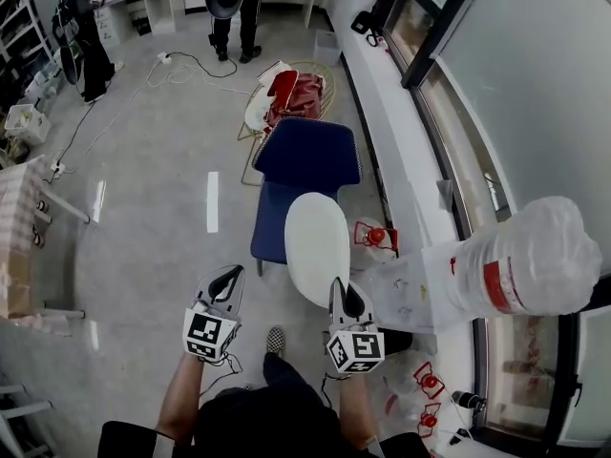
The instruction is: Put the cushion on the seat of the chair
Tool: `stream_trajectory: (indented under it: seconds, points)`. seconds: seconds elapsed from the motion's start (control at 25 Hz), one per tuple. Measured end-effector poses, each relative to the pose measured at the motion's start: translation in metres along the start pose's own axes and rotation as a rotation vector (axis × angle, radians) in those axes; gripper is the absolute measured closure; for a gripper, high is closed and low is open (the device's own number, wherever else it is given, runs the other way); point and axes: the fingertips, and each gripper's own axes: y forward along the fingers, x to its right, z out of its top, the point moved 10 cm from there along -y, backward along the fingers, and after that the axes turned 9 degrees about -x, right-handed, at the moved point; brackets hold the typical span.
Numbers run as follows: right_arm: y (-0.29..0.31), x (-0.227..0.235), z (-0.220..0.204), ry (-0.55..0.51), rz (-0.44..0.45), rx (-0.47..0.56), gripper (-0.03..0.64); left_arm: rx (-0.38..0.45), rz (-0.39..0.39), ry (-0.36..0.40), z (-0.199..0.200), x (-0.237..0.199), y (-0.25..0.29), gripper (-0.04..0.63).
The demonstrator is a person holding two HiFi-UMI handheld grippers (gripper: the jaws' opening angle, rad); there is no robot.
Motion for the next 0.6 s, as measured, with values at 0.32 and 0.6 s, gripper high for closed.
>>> stream_trajectory:
  seconds: [0.32, 0.6]
  points:
    - [0.053, 0.034, 0.004, 0.002, 0.052, -0.041, 0.569, -0.022, 0.043, -0.042, 0.004, -0.011, 0.044, 0.577]
    - [0.088, 0.041, 0.005, 0.018, 0.108, -0.057, 0.569, -0.033, 0.075, -0.06, 0.003, -0.026, 0.059, 0.577]
